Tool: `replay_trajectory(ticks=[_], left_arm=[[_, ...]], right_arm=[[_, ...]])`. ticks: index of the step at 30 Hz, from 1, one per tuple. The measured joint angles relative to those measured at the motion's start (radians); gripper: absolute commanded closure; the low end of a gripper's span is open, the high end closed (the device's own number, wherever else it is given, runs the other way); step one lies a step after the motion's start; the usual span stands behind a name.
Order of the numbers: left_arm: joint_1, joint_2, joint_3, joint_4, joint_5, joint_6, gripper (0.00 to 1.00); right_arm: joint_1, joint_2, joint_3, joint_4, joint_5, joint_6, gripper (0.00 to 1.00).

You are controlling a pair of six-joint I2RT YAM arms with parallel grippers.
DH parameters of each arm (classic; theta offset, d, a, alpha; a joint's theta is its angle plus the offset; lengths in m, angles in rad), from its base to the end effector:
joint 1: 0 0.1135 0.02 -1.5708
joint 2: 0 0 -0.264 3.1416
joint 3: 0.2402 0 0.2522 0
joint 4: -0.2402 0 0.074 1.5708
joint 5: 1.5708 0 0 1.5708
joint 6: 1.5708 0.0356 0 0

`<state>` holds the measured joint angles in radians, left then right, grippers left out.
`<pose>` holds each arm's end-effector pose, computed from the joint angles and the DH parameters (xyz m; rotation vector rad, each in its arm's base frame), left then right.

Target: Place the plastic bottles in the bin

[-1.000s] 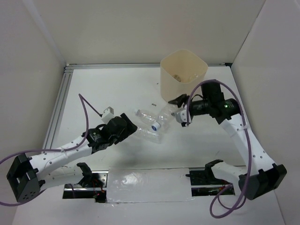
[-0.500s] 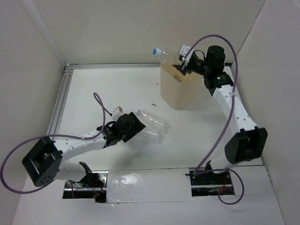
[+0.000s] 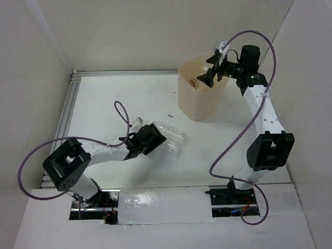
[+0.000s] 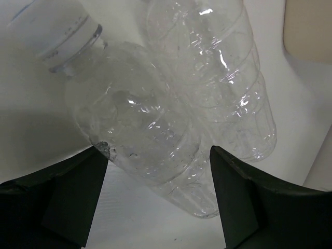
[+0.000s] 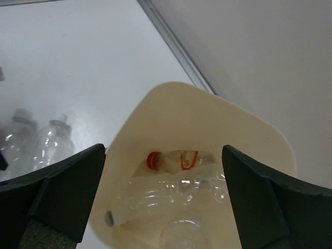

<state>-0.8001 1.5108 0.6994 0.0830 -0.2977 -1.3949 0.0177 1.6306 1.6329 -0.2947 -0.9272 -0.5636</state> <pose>0.2144 -0.2058 0.1688 -0.8539 2.2380 -0.7897 0.3714 0.0351 0.4101 -1.0648 1.4110 0.4657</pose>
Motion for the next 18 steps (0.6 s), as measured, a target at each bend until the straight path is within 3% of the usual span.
replay_trajectory(ticks=[4, 8, 9, 12, 18], left_arm=[[-0.005, 0.038, 0.03, 0.007, 0.0, -0.002, 0.21], [-0.01, 0.065, 0.051, 0.016, 0.002, 0.0, 0.42], [-0.01, 0.068, 0.056, 0.014, 0.001, 0.0, 0.52], [-0.014, 0.077, 0.071, 0.004, 0.005, 0.002, 0.71], [-0.041, -0.009, 0.027, -0.07, 0.028, 0.028, 0.92]], right_arm=[[-0.007, -0.031, -0.026, -0.056, -0.076, -0.011, 0.0], [0.003, -0.109, -0.093, -0.129, -0.11, -0.076, 0.0], [0.012, -0.122, -0.095, -0.15, -0.116, -0.098, 0.0], [0.039, -0.136, -0.08, -0.226, -0.143, -0.153, 0.0], [0.085, -0.108, -0.026, -0.394, -0.144, -0.244, 0.0]])
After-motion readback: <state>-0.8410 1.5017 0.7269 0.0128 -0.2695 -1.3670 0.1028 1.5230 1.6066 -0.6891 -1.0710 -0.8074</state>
